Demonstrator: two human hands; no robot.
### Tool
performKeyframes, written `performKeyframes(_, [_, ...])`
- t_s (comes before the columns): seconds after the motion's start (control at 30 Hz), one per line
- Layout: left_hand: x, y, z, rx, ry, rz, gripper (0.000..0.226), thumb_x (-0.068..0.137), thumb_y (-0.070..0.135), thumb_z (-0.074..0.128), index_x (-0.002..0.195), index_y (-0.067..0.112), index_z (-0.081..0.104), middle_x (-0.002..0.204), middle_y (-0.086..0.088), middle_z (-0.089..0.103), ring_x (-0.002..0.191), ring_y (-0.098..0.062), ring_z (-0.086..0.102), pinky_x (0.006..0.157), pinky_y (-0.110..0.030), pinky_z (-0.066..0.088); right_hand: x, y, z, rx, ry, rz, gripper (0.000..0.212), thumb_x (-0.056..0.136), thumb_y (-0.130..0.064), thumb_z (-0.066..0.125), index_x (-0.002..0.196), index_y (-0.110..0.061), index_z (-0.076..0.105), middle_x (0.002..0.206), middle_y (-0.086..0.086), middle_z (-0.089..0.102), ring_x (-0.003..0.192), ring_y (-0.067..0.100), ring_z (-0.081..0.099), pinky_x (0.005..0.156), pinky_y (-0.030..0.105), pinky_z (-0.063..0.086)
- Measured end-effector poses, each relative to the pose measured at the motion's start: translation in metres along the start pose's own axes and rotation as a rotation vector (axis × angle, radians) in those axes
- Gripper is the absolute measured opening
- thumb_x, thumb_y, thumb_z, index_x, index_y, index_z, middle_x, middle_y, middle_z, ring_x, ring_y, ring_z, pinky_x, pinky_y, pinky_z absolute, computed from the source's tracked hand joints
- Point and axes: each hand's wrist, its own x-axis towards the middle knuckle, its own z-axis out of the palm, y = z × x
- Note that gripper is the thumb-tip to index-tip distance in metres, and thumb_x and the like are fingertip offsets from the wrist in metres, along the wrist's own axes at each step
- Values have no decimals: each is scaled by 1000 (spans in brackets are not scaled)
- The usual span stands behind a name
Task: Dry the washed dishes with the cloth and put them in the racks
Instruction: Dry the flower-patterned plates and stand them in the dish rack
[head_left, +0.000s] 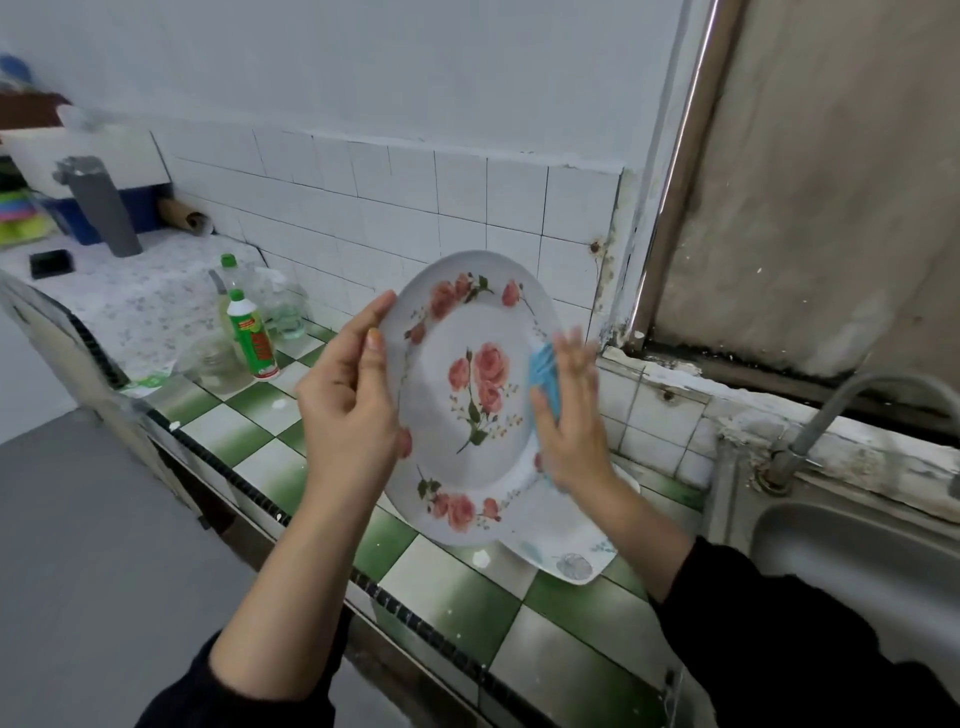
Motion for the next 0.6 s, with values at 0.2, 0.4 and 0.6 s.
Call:
performKeyframes(0.2, [-13,-11,27,36,-108,-40,32,103,10,43,113,34,62,81,22,71,73,1,65,66,-29,54,59,-82,-14,196,260,-39,61,104,-31,34,156,-11,7,165,7,-2,151,23,-8,123,38,-1])
performKeyframes(0.4, [22,-8,9,-50,12,-12,30,103,7,41,117,25,61,102,13,68,92,4,64,84,-15,50,-34,-98,15,81,-83,-370,63,103,-40,28,154,-10,7,164,4,8,152,20,2,123,47,6])
performKeyframes(0.6, [37,-3,-9,-62,14,4,30,103,10,42,115,28,62,97,30,69,97,5,64,85,-15,51,1,-23,-8,-145,22,-38,65,100,-56,14,154,-28,-9,163,-7,-15,149,11,-18,123,49,0])
